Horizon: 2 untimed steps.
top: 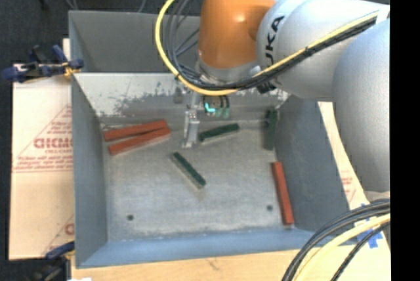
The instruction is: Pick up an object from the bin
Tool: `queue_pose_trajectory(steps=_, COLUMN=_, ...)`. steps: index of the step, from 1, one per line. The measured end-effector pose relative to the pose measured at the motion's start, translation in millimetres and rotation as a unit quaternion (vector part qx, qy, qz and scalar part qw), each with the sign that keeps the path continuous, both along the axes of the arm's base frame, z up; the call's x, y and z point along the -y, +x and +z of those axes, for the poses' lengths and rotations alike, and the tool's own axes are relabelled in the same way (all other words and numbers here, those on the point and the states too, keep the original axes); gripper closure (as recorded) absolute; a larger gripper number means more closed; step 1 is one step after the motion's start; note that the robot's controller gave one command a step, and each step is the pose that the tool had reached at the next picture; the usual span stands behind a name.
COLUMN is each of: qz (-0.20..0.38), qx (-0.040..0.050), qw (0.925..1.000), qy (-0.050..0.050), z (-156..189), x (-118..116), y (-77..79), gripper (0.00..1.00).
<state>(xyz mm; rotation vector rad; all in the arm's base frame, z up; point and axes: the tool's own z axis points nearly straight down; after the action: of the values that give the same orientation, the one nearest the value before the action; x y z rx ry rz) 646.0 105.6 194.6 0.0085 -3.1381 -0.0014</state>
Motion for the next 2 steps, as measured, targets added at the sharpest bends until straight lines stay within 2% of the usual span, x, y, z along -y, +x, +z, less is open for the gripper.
queue_pose_trajectory(steps=1, qz=0.004, qx=-0.0001, qw=1.0000, qy=-0.002, z=-103.6, x=95.9, y=-9.9, gripper=0.00)
queue_pose_trajectory(steps=2, qz=-0.004, qx=0.0045, qw=1.0000, qy=-0.002, z=-125.0, x=150.1, y=1.2, gripper=0.00)
